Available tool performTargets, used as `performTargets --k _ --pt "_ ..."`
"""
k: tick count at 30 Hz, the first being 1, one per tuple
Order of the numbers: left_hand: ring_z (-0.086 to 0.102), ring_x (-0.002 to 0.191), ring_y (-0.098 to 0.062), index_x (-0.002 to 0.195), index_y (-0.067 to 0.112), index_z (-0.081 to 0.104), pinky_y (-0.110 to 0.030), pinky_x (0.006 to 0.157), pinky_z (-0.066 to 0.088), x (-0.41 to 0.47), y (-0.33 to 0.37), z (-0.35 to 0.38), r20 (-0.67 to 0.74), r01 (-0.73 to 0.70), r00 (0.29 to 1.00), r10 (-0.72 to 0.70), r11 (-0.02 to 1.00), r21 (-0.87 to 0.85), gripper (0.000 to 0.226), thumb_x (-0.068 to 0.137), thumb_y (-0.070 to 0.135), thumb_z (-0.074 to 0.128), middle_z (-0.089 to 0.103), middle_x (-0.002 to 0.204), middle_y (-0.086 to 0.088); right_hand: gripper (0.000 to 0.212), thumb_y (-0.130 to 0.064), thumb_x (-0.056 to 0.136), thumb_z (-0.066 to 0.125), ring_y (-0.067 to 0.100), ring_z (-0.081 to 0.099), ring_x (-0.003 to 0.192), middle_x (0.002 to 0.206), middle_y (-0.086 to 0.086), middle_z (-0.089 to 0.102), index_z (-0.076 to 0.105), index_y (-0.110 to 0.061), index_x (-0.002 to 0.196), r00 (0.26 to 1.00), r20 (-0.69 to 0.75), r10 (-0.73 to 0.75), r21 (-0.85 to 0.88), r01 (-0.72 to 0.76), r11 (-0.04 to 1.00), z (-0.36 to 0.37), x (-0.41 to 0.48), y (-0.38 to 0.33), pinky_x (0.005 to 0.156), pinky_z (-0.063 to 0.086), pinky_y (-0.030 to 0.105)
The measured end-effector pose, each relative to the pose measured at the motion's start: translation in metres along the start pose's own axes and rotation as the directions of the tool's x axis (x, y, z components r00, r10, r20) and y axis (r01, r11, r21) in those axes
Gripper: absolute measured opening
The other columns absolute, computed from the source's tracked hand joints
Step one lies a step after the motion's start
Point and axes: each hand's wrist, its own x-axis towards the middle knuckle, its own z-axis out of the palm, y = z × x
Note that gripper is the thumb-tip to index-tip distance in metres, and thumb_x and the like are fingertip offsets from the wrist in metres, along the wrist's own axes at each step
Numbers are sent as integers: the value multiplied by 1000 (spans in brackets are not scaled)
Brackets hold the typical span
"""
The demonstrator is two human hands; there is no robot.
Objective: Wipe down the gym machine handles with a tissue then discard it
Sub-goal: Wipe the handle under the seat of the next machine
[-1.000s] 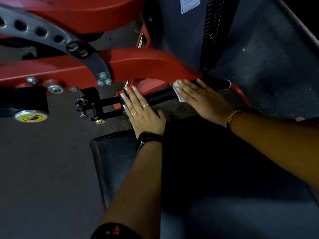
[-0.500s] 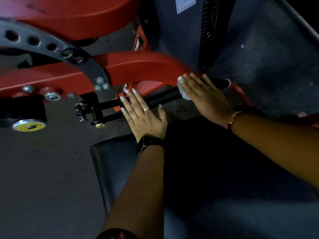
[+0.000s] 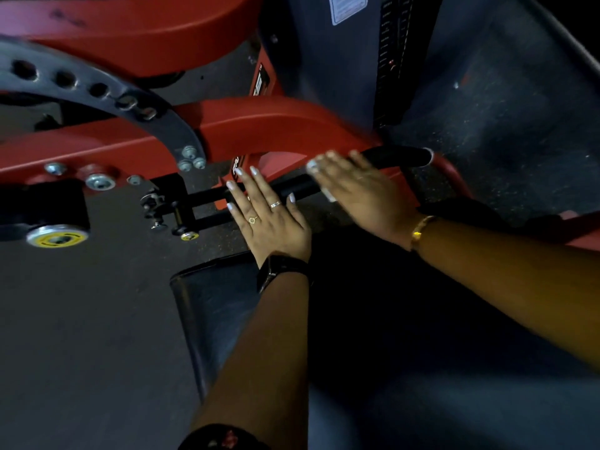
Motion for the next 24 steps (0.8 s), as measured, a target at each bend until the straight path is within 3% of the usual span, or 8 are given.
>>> performTargets --k 4,6,10,13,17,20,22,24 --pt "11 148 -34 153 3 15 -44 121 7 1 -1 3 -44 -7 999 6 1000 -9 61 103 36 27 15 160 -15 58 6 93 32 32 23 143 154 19 28 22 -3 150 949 49 311 76 -314 946 4 -27 42 118 9 45" --pt "11 148 -34 153 4 15 -44 121 7 0 -1 3 -38 -36 999 36 999 -1 60 103 35 27 16 160 -15 56 4 91 26 37 27 141 150 24 32 26 2 147 905 40 424 106 -425 899 4 -21 33 117 10 46" --pt "13 147 -33 152 4 18 -42 120 1 1 -2 3 -45 -59 997 59 998 8 58 103 33 26 19 160 -14 52 -3 84 31 35 53 123 133 22 55 53 4 131 958 -81 274 80 -267 960 3 6 -23 103 41 49" --pt "16 146 -34 152 2 20 -41 119 -1 4 -2 3 -39 -91 995 91 996 5 58 102 33 27 22 158 -15 52 -11 86 33 29 53 125 136 15 55 54 -2 133 980 -53 194 139 -185 973 -4 17 -44 106 38 43" --pt "14 147 -34 152 2 20 -42 119 -2 2 0 1 -20 -129 991 129 992 2 59 102 34 26 21 159 -15 51 -8 95 26 28 37 138 150 13 38 37 -4 145 994 -15 110 131 -107 986 1 -12 -13 113 29 45" --pt "13 147 -33 152 4 20 -42 119 -1 3 0 1 -8 -175 985 175 985 1 58 102 33 24 21 159 -13 56 -1 93 18 35 30 140 152 20 30 27 -1 148 954 26 297 154 -298 942 4 -33 21 114 24 49" --pt "10 148 -32 153 6 18 -41 120 1 2 -1 2 23 -193 981 193 981 -19 58 102 34 21 19 160 -11 62 -1 89 9 35 17 145 156 21 18 16 -1 151 875 118 470 191 -485 854 5 -33 33 118 15 48" --pt "7 148 -31 154 7 16 -40 120 4 2 -1 0 46 -202 978 203 979 -22 58 103 35 17 17 161 -10 63 6 88 18 34 12 146 157 21 14 12 0 151 813 156 561 232 -582 779 4 -25 32 119 13 50"
